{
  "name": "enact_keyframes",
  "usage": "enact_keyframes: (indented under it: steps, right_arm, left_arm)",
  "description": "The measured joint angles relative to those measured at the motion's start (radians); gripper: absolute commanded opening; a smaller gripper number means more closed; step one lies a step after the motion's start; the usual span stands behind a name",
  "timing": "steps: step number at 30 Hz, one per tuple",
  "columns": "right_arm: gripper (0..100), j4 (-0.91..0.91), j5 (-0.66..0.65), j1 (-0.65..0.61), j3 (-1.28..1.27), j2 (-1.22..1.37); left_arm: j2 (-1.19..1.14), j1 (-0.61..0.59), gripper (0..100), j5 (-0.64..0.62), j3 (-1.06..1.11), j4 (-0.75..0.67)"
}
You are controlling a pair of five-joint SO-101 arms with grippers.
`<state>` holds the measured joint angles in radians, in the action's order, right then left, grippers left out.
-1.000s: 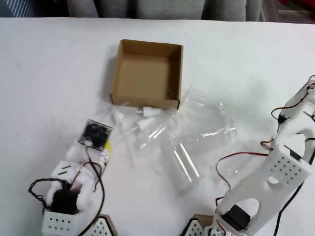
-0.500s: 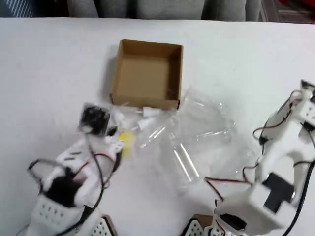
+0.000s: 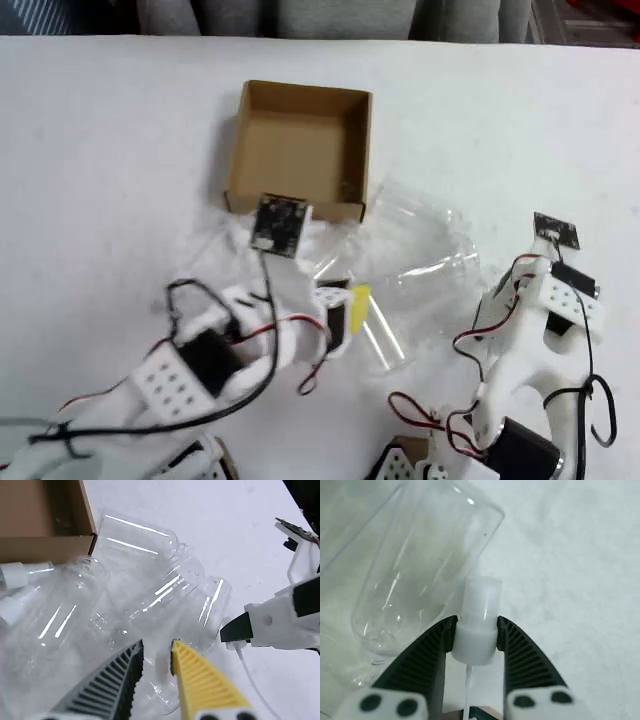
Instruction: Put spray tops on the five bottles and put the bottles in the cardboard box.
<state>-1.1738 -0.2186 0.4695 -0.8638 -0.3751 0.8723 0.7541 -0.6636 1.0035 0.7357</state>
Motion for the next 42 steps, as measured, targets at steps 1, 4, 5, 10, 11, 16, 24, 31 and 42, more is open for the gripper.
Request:
enact_keyframes:
  steps: [1,4,5,10,11,16,24,31,42]
  right_arm:
    - [1.7,0.02,0.0,0.0,-0.011,-0.002]
    - [1.7,0.066,0.0,0.0,-0.02,0.005]
    - [1.7,0.078,0.0,0.0,-0.02,0.014]
    - [1.7,0.104,0.0,0.0,-0.02,0.043]
    - [1.7,0.114,0.0,0.0,-0.02,0.048]
    - [1.7,0.13,0.0,0.0,-0.02,0.054]
    - [1.7,0.13,0.0,0.0,-0.02,0.054]
    - [1.7,0.13,0.0,0.0,-0.02,0.054]
    - [1.7,0.13,-0.026,0.0,-0.02,0.054]
  left_arm:
    - [-0.043,-0.002,11,-0.017,0.0,-0.026]
    - [-0.175,-0.003,16,-0.06,0.0,-0.074]
    - [-0.218,-0.003,19,-0.071,0.0,-0.08]
    - [-0.373,0.006,29,-0.141,-0.035,-0.081]
    - [-0.39,0.005,29,-0.153,-0.041,-0.081]
    - [-0.465,0.006,29,-0.187,-0.1,-0.075]
    - [-0.632,0.006,33,-0.195,-0.213,0.005]
    - [-0.649,0.006,38,-0.213,-0.229,0.029]
    - [-0.898,-0.064,32,-0.215,-0.373,0.084]
